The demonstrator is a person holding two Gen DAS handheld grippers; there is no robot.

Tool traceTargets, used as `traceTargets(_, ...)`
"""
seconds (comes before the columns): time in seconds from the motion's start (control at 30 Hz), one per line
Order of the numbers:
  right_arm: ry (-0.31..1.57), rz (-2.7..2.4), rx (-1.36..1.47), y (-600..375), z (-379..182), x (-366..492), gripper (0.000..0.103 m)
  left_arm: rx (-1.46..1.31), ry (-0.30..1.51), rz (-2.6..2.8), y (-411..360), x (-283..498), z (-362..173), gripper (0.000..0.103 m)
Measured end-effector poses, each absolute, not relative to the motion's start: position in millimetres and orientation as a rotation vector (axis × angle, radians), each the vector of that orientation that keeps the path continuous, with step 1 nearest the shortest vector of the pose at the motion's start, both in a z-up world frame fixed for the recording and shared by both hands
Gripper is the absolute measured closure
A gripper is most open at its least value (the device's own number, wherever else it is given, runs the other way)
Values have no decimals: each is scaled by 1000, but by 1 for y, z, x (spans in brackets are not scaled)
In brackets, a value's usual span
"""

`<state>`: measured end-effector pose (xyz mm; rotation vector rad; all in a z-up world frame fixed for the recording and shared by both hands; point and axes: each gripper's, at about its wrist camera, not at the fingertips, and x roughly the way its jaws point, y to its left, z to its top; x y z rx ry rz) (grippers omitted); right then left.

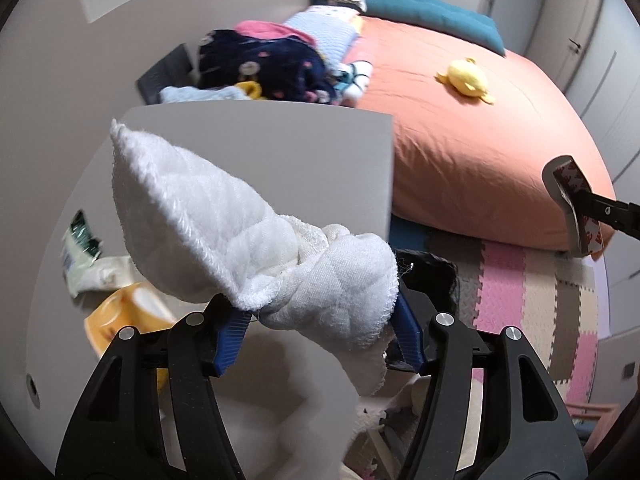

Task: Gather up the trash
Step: 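Carry the towel and box with both grippers to the black bin, then open both grippers over the bin to drop the towel and box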

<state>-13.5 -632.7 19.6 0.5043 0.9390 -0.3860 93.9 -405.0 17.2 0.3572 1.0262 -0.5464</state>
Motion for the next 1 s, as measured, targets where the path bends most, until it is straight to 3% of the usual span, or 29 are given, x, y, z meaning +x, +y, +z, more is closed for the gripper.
traceTargets(0.83, 1017, -566, 569, -725, -18, -38, 88, 588, 1081, -756, -517, 55, -28, 39)
traceTargets(0.87, 1039, -567, 564, -727, -21, -35, 87, 596, 1102, -764, -520, 56, -32, 33)
traceTargets(0.93, 1083, -572, 559, -731, -27, -29, 73, 621, 1143, -772, -526, 57, -41, 15)
traceTargets(1.0, 1089, -599, 542, -735, -28, -25, 46, 651, 1128, -763, -530, 55, -45, 7)
